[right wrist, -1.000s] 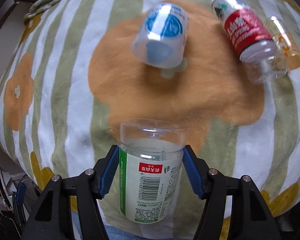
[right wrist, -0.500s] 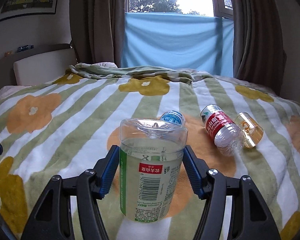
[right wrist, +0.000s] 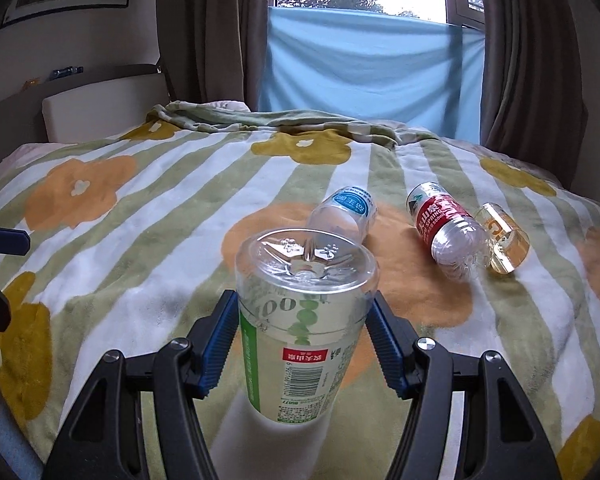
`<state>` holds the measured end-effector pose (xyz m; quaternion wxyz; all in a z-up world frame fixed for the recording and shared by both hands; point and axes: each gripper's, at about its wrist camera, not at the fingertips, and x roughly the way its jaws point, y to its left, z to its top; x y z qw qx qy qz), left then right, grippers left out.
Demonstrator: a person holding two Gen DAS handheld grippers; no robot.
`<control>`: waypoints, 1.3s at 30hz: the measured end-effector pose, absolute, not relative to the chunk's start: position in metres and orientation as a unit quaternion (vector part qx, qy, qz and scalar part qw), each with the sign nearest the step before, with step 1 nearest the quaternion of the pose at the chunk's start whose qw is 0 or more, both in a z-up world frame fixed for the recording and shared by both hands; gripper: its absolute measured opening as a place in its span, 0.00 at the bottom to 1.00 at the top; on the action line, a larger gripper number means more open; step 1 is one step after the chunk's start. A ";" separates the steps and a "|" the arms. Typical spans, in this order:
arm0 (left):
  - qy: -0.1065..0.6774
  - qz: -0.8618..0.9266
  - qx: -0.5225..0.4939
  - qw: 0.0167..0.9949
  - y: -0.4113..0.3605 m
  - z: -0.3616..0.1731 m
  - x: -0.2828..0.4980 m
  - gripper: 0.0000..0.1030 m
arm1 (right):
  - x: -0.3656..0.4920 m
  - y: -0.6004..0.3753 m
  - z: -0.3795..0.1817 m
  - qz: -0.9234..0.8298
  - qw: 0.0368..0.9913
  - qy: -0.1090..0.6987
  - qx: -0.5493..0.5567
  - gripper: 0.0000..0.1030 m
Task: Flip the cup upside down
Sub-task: 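Lower the green-labelled bottle upright onto the bed with the right gripper, then open the right gripper and withdraw it from the standing bottle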
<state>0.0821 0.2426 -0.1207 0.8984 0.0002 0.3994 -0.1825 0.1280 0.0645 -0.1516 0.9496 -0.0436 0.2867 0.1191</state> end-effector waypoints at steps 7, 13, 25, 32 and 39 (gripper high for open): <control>0.402 -0.179 -0.001 0.898 0.242 -0.120 0.080 0.99 | 0.124 0.066 -0.151 0.128 0.938 0.315 -0.063 0.58; 0.398 -0.171 -0.010 0.901 0.238 -0.118 0.076 0.99 | 0.128 0.069 -0.148 0.135 0.928 0.338 -0.077 0.58; 0.378 -0.149 -0.013 0.914 0.219 -0.103 0.068 0.99 | 0.129 0.051 -0.142 0.157 0.925 0.343 -0.052 1.00; 0.360 -0.144 -0.009 0.922 0.206 -0.087 0.061 0.99 | 0.109 0.033 -0.120 0.171 0.926 0.335 -0.042 1.00; 0.295 -0.134 0.001 0.946 0.196 -0.035 0.054 0.99 | 0.087 0.014 -0.048 0.153 0.942 0.297 -0.046 1.00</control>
